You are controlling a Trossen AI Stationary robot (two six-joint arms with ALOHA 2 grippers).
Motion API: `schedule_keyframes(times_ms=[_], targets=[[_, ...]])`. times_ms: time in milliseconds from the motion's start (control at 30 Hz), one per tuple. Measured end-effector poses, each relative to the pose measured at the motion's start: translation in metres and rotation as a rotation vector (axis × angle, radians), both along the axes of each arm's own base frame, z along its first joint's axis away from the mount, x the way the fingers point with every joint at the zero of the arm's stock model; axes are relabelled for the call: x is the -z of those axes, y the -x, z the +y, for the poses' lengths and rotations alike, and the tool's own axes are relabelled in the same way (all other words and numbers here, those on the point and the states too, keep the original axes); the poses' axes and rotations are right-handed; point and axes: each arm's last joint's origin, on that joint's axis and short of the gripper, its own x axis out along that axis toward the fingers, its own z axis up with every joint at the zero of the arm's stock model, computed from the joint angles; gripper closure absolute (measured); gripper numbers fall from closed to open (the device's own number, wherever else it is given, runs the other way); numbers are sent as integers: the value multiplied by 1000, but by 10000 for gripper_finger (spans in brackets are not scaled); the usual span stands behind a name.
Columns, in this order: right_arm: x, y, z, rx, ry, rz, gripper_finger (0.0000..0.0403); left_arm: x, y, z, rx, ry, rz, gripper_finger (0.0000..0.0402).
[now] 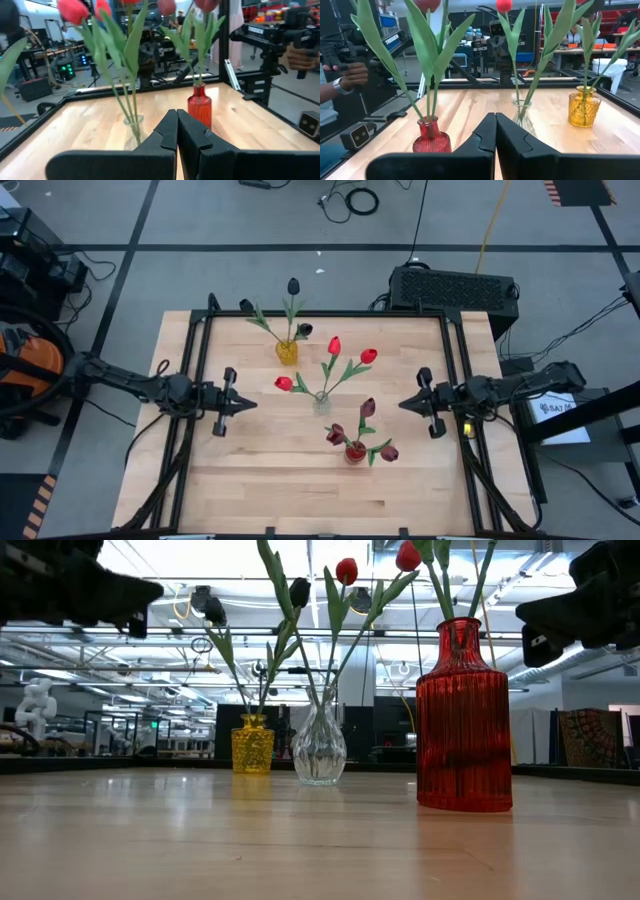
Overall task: Sort flowers into vase by color
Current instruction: Return to Home Position
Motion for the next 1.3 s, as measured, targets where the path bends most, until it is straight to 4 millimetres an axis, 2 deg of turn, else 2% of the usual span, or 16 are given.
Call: schedule_keyframes(times_ms=[233, 467, 867, 1300], targets=[[1, -1, -2, 15, 19, 8, 403, 17, 1, 5, 0, 44, 10, 398], [1, -1, -4, -17, 31, 4, 403, 17, 1, 6, 46, 42, 9, 398], [1, -2, -13, 58, 73, 2, 403, 16, 0, 21, -50, 25, -5, 398], [-1, 1, -19, 86, 49, -16, 403, 15, 10, 21, -27, 45, -17, 398]])
